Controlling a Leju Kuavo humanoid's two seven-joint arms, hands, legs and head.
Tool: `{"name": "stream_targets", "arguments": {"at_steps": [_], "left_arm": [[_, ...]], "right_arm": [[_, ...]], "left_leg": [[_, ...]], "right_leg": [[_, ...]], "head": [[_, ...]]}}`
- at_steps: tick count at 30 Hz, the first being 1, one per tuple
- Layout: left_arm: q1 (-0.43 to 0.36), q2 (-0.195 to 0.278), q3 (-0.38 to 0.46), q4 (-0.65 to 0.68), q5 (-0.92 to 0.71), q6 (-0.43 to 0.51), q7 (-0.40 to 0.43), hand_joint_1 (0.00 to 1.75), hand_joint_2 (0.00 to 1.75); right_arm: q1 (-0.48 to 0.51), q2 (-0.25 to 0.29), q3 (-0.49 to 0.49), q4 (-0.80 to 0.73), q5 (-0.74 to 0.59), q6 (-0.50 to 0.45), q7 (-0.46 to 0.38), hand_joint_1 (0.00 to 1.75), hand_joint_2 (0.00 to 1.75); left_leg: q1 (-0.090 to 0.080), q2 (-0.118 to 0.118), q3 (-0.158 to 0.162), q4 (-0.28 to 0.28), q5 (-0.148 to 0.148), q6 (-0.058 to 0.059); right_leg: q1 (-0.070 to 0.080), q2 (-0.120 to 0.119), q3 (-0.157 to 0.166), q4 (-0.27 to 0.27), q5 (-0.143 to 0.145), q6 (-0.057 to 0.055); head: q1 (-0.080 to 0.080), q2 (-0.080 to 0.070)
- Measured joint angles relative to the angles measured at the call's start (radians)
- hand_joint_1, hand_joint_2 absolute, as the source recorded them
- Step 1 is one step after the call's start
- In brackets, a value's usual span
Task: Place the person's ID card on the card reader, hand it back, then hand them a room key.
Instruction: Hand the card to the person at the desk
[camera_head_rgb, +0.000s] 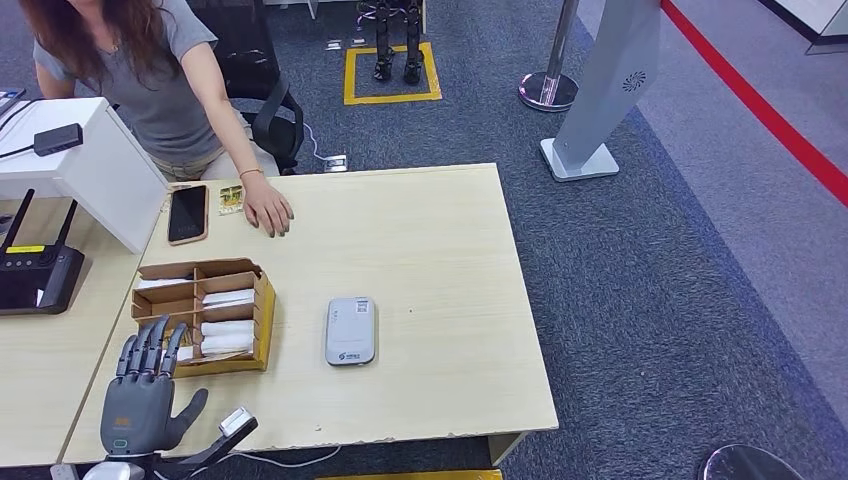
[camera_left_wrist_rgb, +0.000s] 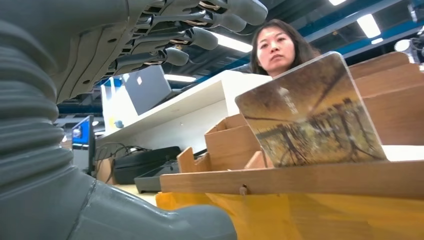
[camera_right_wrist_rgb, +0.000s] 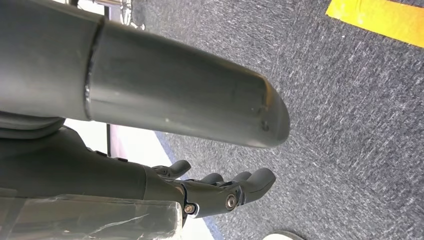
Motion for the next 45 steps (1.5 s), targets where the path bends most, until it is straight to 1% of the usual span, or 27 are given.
{"name": "stream_targets", "arguments": {"at_steps": [17,27,34,35,36,38,39,40,45], "left_arm": [[-0.029,0.0,-0.017,0.044,-0.007,-0.006,0.0,0.0,1.75],[-0.049,-0.005,-0.052,0.047,-0.022,-0.006,-0.001,0.0,1.75],[-0.051,-0.005,-0.058,0.047,-0.023,-0.006,0.004,0.02,1.75],[-0.051,-0.005,-0.059,0.047,-0.023,-0.006,0.004,0.14,1.75],[-0.052,-0.005,-0.06,0.047,-0.023,-0.006,0.004,0.45,1.75],[-0.052,-0.005,-0.063,0.047,-0.024,-0.007,0.004,1.3,1.75],[-0.053,-0.006,-0.065,0.047,-0.024,-0.008,0.004,1.61,1.75],[-0.053,-0.007,-0.066,0.047,-0.025,-0.009,0.004,1.75,1.75],[-0.056,-0.009,-0.074,0.047,-0.027,-0.016,0.004,1.75,1.75]], "right_arm": [[-0.006,0.0,0.008,0.0,0.004,0.005,0.001,0.0,0.0],[-0.01,0.0,0.011,0.0,0.013,0.011,0.001,0.0,0.0],[-0.01,0.0,0.013,0.0,0.013,0.012,0.001,0.0,0.0],[-0.01,0.0,0.013,0.0,0.013,0.012,0.001,0.0,0.0],[-0.01,0.0,0.013,0.0,0.013,0.013,0.001,0.0,0.0],[-0.01,0.0,0.014,0.0,0.013,0.014,0.001,0.0,0.0],[-0.01,0.0,0.014,0.0,0.013,0.015,0.001,0.0,0.0],[-0.01,0.0,0.014,0.0,0.013,0.014,0.001,0.0,0.0],[-0.01,0.0,0.014,0.0,0.013,0.014,0.001,0.0,0.0]], "left_leg": [[0.0,0.0,0.0,0.0,0.0,0.0],[0.0,0.0,0.0,0.0,0.0,0.0],[0.0,0.0,0.0,0.0,0.0,0.0],[0.0,0.0,0.0,0.0,0.0,0.0],[0.0,0.0,0.0,0.0,0.0,0.0],[0.0,0.0,0.0,0.0,0.0,0.0],[0.0,0.0,0.0,0.0,0.0,0.0],[0.0,0.0,0.0,0.0,0.0,0.0],[0.0,0.0,0.0,0.0,0.0,0.0]], "right_leg": [[0.0,0.0,0.0,0.0,0.0,0.0],[0.0,0.0,0.0,0.0,0.0,0.0],[0.0,0.0,0.0,0.0,0.0,0.0],[0.0,0.0,0.0,0.0,0.0,0.0],[0.0,0.0,0.0,0.0,0.0,0.0],[0.0,0.0,0.0,0.0,0.0,0.0],[0.0,0.0,0.0,0.0,0.0,0.0],[0.0,0.0,0.0,0.0,0.0,0.0],[0.0,0.0,0.0,0.0,0.0,0.0]], "head": [[0.0,0.0],[0.0,0.0],[0.0,0.0],[0.0,0.0],[0.0,0.0],[0.0,0.0],[0.0,0.0],[0.0,0.0],[0.0,0.0]]}}
